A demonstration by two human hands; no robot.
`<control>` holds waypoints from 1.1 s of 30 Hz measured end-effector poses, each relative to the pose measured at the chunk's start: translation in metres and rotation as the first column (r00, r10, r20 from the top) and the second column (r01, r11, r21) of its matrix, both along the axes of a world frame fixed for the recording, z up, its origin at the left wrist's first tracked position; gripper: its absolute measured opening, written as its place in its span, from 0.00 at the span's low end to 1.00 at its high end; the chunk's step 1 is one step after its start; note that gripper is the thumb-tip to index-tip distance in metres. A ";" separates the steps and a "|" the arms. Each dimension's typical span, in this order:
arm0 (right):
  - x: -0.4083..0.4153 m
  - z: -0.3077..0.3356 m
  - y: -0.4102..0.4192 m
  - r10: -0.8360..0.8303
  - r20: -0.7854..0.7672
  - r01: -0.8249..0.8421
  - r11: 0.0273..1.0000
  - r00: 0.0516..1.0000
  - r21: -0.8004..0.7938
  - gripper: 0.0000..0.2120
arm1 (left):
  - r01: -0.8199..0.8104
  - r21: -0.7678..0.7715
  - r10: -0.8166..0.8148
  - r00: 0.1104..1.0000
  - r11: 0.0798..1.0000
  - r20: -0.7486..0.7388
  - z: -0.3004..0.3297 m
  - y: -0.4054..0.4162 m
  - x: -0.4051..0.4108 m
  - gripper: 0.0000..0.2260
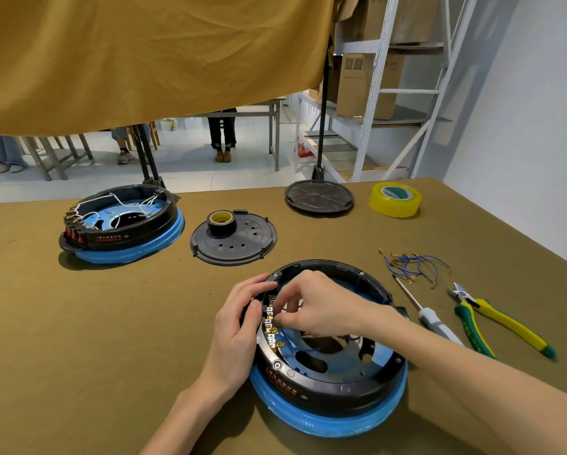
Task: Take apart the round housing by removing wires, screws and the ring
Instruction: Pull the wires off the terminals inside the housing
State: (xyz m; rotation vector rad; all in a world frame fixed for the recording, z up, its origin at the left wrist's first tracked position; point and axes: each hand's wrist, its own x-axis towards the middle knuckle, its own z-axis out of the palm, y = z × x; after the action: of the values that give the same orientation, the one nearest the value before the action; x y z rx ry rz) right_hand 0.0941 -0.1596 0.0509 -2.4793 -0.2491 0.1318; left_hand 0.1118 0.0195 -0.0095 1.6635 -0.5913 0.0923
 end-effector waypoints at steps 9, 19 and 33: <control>0.000 -0.005 0.011 -0.008 0.009 0.008 0.998 1.000 0.068 0.08 | 0.003 -0.007 -0.003 1.000 1.000 0.004 0.000 0.000 0.001 0.17; -0.006 -0.011 0.010 -0.010 0.110 0.002 0.997 0.994 0.072 0.10 | -0.001 -0.021 0.001 1.000 1.000 0.006 -0.002 -0.002 0.003 0.17; -0.006 -0.013 0.010 -0.027 0.097 0.017 0.995 0.995 0.098 0.10 | -0.004 -0.009 0.004 1.000 1.000 -0.006 0.000 -0.001 0.001 0.20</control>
State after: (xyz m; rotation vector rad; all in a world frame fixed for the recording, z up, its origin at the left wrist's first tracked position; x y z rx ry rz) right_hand 0.0876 -0.1497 0.0375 -2.3943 -0.2636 -0.0113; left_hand 0.1128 0.0189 -0.0093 1.6560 -0.5825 0.0923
